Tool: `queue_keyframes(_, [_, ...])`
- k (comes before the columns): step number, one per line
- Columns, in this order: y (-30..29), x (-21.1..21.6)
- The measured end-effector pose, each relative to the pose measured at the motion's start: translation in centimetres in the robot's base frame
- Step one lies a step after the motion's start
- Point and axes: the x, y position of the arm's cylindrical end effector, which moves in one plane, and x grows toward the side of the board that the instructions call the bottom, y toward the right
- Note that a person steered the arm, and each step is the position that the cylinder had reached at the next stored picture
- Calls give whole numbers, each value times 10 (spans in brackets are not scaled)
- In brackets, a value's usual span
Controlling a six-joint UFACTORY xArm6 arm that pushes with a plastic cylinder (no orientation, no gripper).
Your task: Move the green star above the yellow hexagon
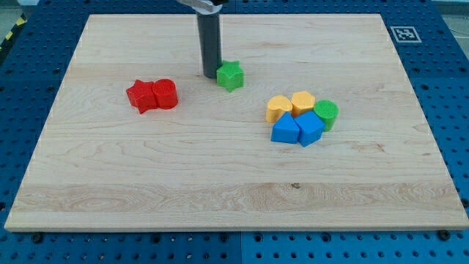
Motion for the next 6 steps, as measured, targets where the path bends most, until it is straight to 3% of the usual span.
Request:
queue_keyframes(1, [26, 0])
queue_keyframes(6, [32, 17])
